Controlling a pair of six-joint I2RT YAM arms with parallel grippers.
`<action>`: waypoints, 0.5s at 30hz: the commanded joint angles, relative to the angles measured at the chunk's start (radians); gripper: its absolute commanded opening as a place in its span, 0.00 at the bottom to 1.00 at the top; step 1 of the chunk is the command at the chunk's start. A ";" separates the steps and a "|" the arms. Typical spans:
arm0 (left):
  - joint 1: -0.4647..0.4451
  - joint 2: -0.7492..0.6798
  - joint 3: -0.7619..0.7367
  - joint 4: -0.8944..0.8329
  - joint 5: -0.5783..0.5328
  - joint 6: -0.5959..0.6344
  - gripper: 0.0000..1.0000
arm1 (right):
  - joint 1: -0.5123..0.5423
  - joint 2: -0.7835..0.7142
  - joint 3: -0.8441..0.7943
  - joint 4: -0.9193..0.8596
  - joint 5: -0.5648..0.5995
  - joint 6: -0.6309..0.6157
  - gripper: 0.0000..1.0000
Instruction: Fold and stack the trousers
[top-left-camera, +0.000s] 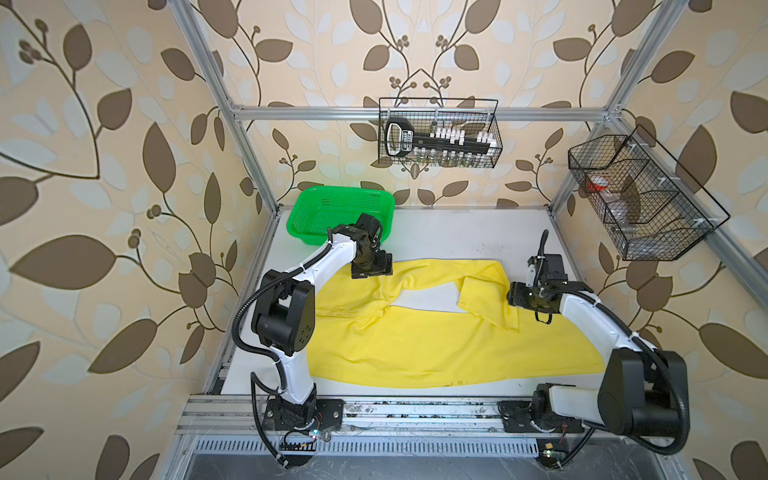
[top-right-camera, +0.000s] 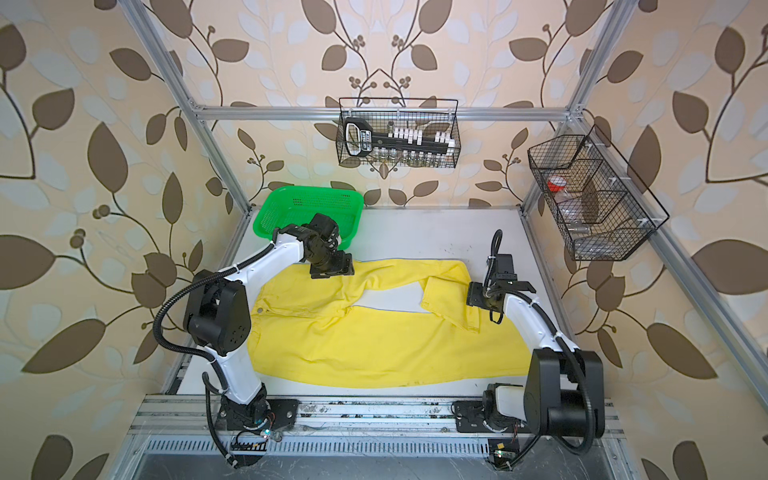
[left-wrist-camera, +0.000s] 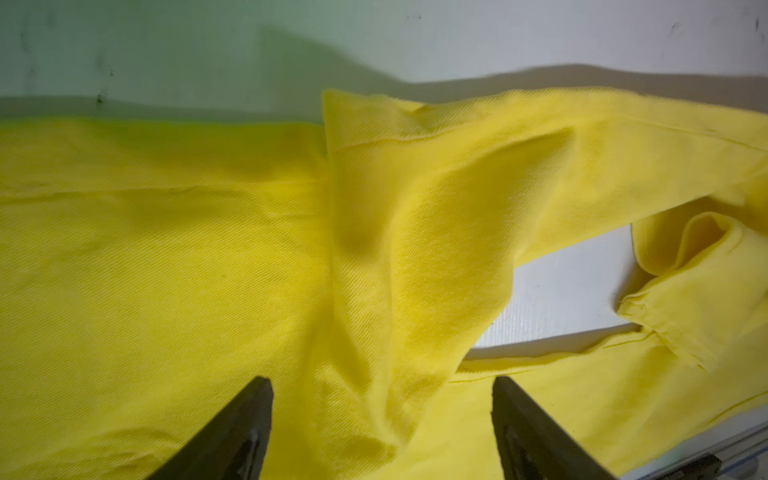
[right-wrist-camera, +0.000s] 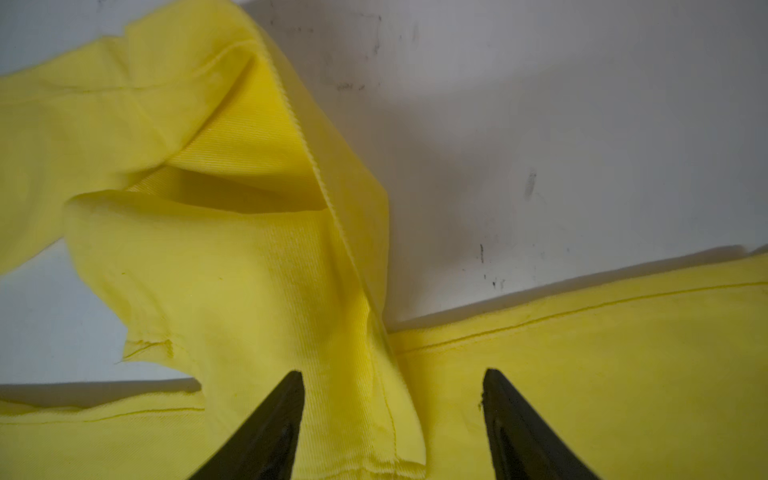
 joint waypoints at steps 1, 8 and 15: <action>0.013 -0.055 0.041 -0.044 0.005 -0.004 0.84 | -0.002 0.063 -0.020 0.043 -0.022 -0.016 0.59; 0.017 -0.042 0.012 -0.036 -0.010 0.006 0.84 | -0.001 0.102 0.075 0.043 -0.009 -0.064 0.02; 0.019 0.004 -0.042 0.032 -0.024 -0.004 0.84 | 0.044 0.065 0.332 -0.068 0.193 -0.310 0.01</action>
